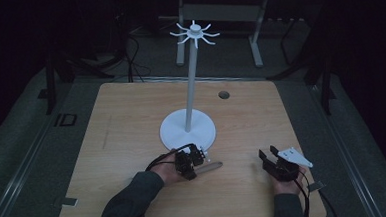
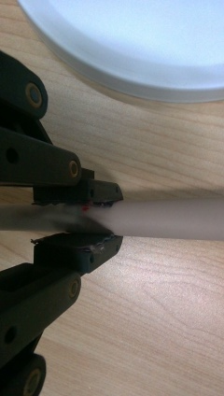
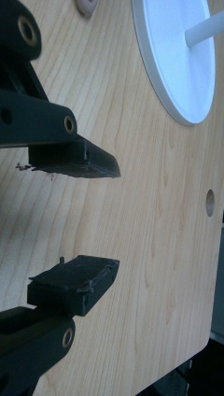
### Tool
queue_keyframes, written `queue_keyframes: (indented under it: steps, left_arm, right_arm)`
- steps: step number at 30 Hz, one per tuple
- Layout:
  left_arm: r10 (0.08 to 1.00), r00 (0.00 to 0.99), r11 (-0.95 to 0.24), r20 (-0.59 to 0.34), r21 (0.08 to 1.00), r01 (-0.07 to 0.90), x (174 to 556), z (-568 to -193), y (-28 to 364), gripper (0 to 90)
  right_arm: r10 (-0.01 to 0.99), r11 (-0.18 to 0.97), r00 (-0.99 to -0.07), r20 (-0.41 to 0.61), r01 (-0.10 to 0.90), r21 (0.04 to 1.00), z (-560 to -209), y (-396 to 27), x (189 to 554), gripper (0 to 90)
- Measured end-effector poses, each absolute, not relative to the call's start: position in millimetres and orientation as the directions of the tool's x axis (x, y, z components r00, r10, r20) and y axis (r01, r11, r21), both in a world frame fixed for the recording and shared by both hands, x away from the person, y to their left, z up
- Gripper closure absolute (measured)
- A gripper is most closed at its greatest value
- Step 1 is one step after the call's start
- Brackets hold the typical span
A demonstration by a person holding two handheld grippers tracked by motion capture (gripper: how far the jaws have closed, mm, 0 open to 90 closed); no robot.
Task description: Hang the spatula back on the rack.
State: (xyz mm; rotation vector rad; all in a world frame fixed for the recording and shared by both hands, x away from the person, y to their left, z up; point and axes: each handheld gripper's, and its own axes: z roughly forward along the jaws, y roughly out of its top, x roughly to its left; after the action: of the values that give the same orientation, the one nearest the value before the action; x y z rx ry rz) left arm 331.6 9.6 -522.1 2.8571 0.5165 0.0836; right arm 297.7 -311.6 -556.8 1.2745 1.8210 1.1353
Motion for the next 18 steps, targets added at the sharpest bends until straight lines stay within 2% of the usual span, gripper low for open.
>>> queue_keyframes:
  steps: [9,18]
  left_arm:
    - [0.387,0.918,-0.879,0.085,0.335,0.340,327,-508,13,75.6]
    - [0.487,0.864,-0.792,0.125,0.480,0.377,326,-487,14,75.6]
  right_arm:
    - [0.944,0.158,-0.329,-0.021,0.396,0.905,-557,-312,298,48.7]
    - [0.945,0.155,-0.326,-0.019,0.397,0.905,-557,-312,298,48.7]
